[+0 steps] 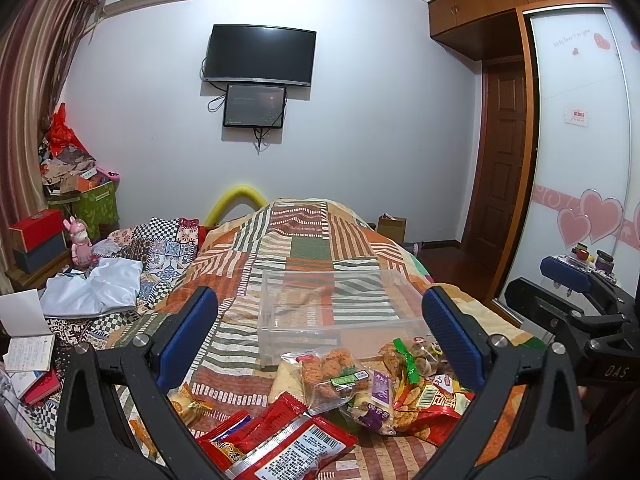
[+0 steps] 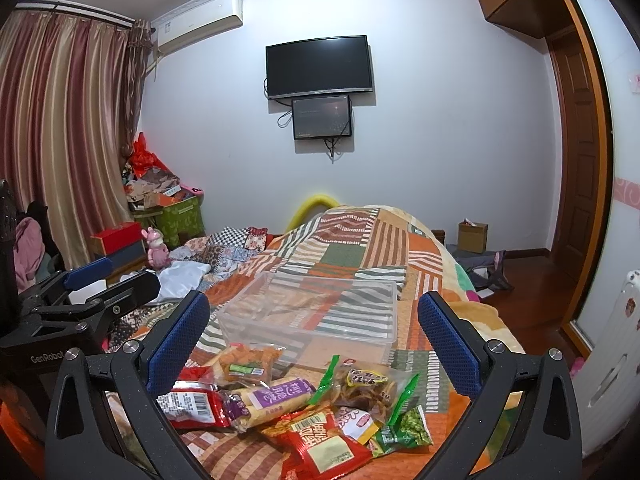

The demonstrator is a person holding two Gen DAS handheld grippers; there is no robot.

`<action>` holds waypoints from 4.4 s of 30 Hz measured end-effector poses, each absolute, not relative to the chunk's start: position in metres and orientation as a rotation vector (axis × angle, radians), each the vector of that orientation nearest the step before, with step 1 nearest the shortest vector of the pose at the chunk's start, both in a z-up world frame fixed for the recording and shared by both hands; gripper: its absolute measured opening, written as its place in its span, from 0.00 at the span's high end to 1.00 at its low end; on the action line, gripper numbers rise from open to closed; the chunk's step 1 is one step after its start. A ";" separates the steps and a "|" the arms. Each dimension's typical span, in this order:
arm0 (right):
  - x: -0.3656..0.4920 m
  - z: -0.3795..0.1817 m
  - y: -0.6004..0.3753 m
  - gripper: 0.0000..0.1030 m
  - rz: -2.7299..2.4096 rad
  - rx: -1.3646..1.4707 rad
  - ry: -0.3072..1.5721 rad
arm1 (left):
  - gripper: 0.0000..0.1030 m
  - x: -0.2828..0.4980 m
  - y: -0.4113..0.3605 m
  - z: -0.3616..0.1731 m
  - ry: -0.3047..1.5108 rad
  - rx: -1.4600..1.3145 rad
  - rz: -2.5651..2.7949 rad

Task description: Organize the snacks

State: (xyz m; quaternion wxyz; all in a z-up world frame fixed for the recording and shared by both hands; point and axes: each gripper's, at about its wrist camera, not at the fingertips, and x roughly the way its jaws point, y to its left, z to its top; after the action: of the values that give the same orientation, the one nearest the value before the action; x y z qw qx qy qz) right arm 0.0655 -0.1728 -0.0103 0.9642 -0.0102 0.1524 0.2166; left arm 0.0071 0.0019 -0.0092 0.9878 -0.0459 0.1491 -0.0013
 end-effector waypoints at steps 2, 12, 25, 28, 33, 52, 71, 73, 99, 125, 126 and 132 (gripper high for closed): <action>0.066 -0.009 -0.171 0.00 0.439 -0.019 0.309 | 0.00 0.007 0.002 -0.009 0.300 -0.092 -0.003; 0.064 -0.011 -0.173 0.00 0.439 -0.017 0.306 | 0.00 0.006 0.002 -0.008 0.302 -0.090 -0.006; 0.068 -0.017 -0.175 0.00 0.433 -0.017 0.317 | 0.00 0.014 0.000 -0.012 0.334 -0.081 -0.023; 0.073 -0.021 -0.178 0.00 0.424 -0.018 0.331 | 0.00 0.022 0.001 -0.017 0.369 -0.076 -0.044; 0.091 -0.034 -0.185 0.00 0.388 -0.020 0.391 | 0.00 0.039 0.000 -0.031 0.433 -0.059 -0.054; 0.148 -0.100 -0.213 0.00 0.367 0.017 0.678 | 0.04 0.130 0.009 -0.100 0.844 -0.037 -0.081; 0.173 -0.124 -0.205 0.02 0.436 0.044 0.803 | 0.04 0.169 -0.010 -0.127 1.029 -0.030 -0.121; 0.173 -0.125 -0.204 0.06 0.447 0.056 0.815 | 0.06 0.170 -0.010 -0.129 1.038 -0.036 -0.124; 0.159 -0.107 -0.206 0.45 0.493 0.109 0.757 | 0.57 0.134 -0.001 -0.107 0.955 -0.102 -0.137; 0.158 -0.059 -0.181 0.45 0.516 0.072 0.618 | 0.72 0.105 0.025 -0.052 0.769 -0.108 -0.120; 0.160 -0.058 -0.179 0.45 0.516 0.067 0.614 | 0.72 0.106 0.026 -0.050 0.760 -0.110 -0.121; 0.173 -0.057 -0.171 0.44 0.519 0.057 0.612 | 0.72 0.123 0.028 -0.044 0.740 -0.124 -0.119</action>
State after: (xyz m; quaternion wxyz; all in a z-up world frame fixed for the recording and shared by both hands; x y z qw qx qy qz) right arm 0.1734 -0.1711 -0.0566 0.9202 0.0278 0.2976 0.2528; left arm 0.1229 0.0278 -0.0442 0.9287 -0.0606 0.3613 -0.0579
